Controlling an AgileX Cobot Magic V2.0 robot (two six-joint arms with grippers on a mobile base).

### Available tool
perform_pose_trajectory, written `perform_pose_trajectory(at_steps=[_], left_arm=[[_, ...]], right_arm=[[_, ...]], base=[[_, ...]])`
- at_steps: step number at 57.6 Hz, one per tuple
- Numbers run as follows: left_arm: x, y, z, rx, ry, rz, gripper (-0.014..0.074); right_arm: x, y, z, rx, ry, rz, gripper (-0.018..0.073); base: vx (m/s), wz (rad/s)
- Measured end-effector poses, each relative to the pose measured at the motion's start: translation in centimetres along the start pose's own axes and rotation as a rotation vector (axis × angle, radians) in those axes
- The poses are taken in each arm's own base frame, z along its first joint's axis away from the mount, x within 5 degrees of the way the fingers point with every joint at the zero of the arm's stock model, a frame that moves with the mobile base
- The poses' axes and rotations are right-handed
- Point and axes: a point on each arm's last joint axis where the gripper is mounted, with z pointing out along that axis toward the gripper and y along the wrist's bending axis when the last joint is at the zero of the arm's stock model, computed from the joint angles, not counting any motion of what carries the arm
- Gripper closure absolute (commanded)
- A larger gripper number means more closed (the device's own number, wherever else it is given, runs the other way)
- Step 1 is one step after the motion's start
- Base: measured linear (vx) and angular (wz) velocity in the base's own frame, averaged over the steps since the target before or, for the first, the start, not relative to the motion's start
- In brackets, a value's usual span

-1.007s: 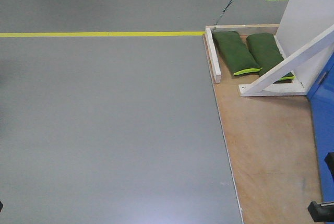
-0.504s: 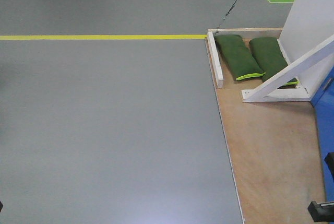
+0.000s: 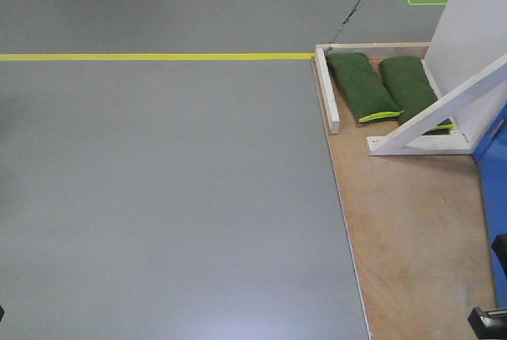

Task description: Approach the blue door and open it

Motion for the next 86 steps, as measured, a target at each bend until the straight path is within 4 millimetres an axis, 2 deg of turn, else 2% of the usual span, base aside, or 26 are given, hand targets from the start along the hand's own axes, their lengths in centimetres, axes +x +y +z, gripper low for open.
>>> perform_pose_trajectory(at_steps=[5, 17, 25, 34, 39, 43, 56, 65, 72, 77, 82, 86], left_arm=[[0.0, 0.0, 0.0, 0.000, 0.000, 0.000, 0.0524], [0.0, 0.0, 0.0, 0.000, 0.000, 0.000, 0.0524], [0.0, 0.0, 0.0, 0.000, 0.000, 0.000, 0.0524], [0.0, 0.0, 0.0, 0.000, 0.000, 0.000, 0.0524], [0.0, 0.0, 0.0, 0.000, 0.000, 0.000, 0.0524], [0.0, 0.0, 0.0, 0.000, 0.000, 0.000, 0.0524], [0.0, 0.0, 0.0, 0.000, 0.000, 0.000, 0.0524], [0.0, 0.0, 0.0, 0.000, 0.000, 0.000, 0.0524], [0.0, 0.0, 0.0, 0.000, 0.000, 0.000, 0.0524], [0.0, 0.0, 0.0, 0.000, 0.000, 0.000, 0.0524], [0.0, 0.0, 0.0, 0.000, 0.000, 0.000, 0.0524], [0.0, 0.0, 0.0, 0.000, 0.000, 0.000, 0.0524]], right_arm=[[-2.7, 0.0, -1.4, -0.007, -0.028, 0.015, 0.0547], [-11.7, -0.1, -5.1, -0.011, -0.136, 0.018, 0.0547], [-18.2, -0.1, -6.5, -0.012, -0.207, 0.018, 0.0547], [-24.2, -0.2, -6.9, -0.011, -0.279, 0.017, 0.0547], [-26.1, -0.3, -6.7, -0.011, -0.305, 0.017, 0.0547], [-26.9, -0.3, -6.3, -0.010, -0.321, 0.017, 0.0547], [-27.4, -0.1, -5.7, -0.029, -0.328, 0.045, 0.0547], [-29.0, 0.0, -3.7, -0.065, -0.395, 0.108, 0.0547], [-31.7, -0.4, -2.3, -0.010, -0.485, 0.030, 0.0547], [-34.0, -0.6, -2.4, 0.028, -0.586, -0.036, 0.0547], [-36.6, -0.6, -3.5, 0.060, -0.699, -0.091, 0.0547], [-38.6, -0.7, -5.4, 0.087, -0.793, -0.130, 0.0547]], base=[[0.00, 0.00], [0.00, 0.00], [0.00, 0.00], [0.00, 0.00], [0.00, 0.00], [0.00, 0.00], [0.00, 0.00], [0.00, 0.00], [0.00, 0.00], [0.00, 0.00], [0.00, 0.00], [0.00, 0.00]])
